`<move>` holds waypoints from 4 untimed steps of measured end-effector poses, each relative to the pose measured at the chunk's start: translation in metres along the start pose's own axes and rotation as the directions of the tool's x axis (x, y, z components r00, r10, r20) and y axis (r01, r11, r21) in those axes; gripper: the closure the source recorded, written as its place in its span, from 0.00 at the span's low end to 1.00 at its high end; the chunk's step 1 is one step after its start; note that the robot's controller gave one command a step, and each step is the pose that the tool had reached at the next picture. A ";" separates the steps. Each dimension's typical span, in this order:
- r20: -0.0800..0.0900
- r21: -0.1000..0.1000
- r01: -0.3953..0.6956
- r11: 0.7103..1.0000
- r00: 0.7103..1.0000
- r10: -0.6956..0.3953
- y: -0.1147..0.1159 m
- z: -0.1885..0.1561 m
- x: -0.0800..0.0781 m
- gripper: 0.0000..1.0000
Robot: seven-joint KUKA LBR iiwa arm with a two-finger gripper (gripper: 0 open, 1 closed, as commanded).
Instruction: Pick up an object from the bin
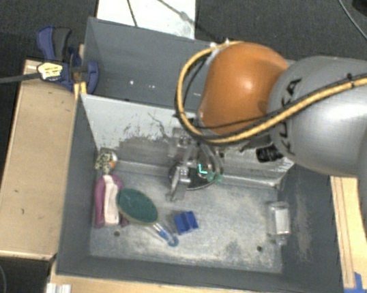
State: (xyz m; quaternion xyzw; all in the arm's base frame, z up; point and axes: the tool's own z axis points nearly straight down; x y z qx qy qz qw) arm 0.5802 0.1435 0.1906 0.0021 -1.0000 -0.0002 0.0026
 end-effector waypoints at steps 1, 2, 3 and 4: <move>-0.003 0.001 -0.061 0.998 0.998 0.061 -0.007 0.038 0.089 0.00; 0.001 0.000 -0.285 0.959 0.959 0.285 0.030 0.122 0.075 0.00; 0.004 -0.002 -0.289 0.957 0.957 0.289 0.030 0.121 0.074 1.00; 0.008 -0.004 -0.278 0.961 0.961 0.278 0.026 0.120 0.062 1.00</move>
Offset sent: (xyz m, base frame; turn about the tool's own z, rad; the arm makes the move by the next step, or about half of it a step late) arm -0.0857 -0.0074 -0.0351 0.0623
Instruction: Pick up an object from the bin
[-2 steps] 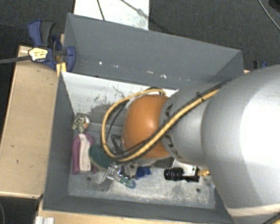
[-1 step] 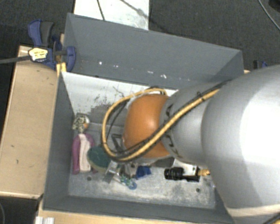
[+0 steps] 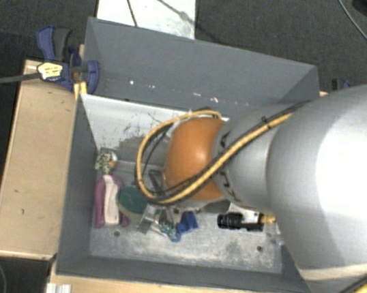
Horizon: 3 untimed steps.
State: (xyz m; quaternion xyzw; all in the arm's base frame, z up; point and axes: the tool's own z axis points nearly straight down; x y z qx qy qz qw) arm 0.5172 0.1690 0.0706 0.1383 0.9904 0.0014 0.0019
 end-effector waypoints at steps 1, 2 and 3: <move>0.002 -0.001 0.014 1.000 1.000 -0.014 0.031 0.000 -0.064 1.00; 0.006 -0.003 0.038 0.999 0.999 -0.038 0.038 -0.111 -0.064 1.00; 0.006 -0.002 0.081 0.997 0.997 -0.081 0.029 -0.212 -0.054 1.00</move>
Offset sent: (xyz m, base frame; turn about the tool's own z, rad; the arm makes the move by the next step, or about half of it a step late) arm 0.0668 0.0117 -0.0006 -0.0195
